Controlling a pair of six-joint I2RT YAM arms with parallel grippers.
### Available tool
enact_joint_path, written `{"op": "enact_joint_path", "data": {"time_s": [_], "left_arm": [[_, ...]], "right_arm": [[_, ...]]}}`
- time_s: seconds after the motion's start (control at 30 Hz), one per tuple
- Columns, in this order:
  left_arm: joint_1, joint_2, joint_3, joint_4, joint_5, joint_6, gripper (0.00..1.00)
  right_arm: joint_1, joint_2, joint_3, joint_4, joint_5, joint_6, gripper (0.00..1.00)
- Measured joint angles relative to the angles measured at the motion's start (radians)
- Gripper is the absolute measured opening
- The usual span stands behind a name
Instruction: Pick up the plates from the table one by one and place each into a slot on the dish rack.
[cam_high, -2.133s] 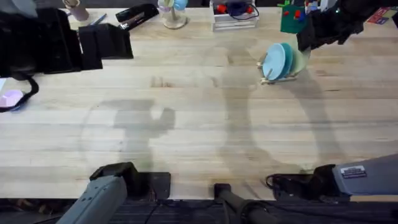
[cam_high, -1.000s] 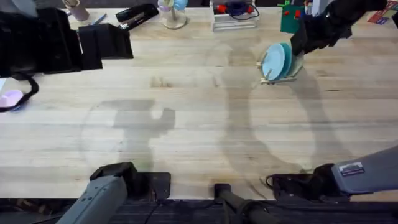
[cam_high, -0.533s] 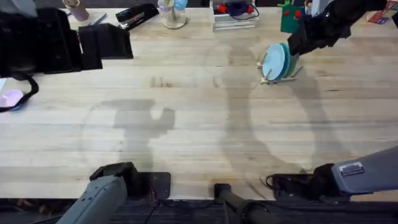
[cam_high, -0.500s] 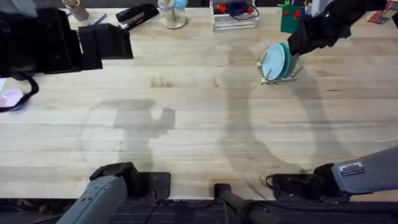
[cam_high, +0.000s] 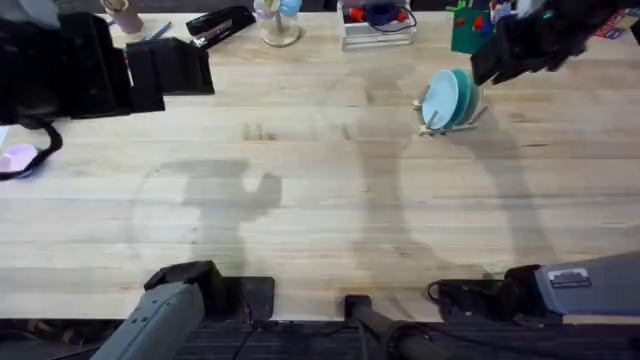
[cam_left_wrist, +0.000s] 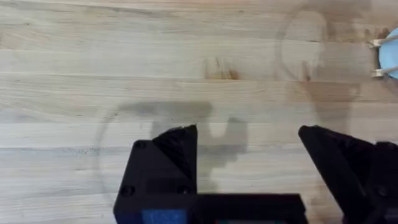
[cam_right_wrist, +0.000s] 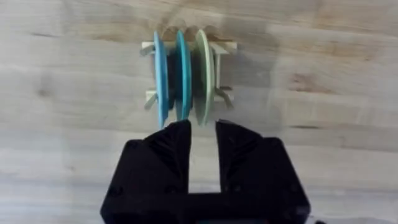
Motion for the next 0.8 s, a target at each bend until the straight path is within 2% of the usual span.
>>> {"op": "enact_joint_path", "data": {"time_s": [0.1,0.13,0.17,0.27,0.3,0.63,0.8], "left_arm": [[0.0,0.0,0.0,0.0,0.0,0.0,0.993],[0.0,0.0,0.0,0.0,0.0,0.0,0.994],[0.0,0.0,0.0,0.0,0.0,0.0,0.995],[0.0,0.0,0.0,0.0,0.0,0.0,0.995],[0.0,0.0,0.0,0.0,0.0,0.0,0.994],[0.0,0.0,0.0,0.0,0.0,0.0,0.994],[0.0,0.0,0.0,0.0,0.0,0.0,0.994]], "right_arm": [[0.0,-0.073,0.012,-0.048,0.0,0.0,0.339],[0.0,-0.097,0.015,-0.065,0.0,0.001,0.412],[0.0,-0.12,0.017,-0.081,0.0,0.002,0.522],[0.0,-0.192,0.018,-0.141,0.0,0.002,0.943],[0.0,-0.213,0.018,-0.157,0.0,0.003,0.977],[0.0,-0.417,0.018,-0.265,-0.003,0.003,0.995],[0.0,-0.477,0.018,-0.316,-0.003,0.003,0.995]]}}
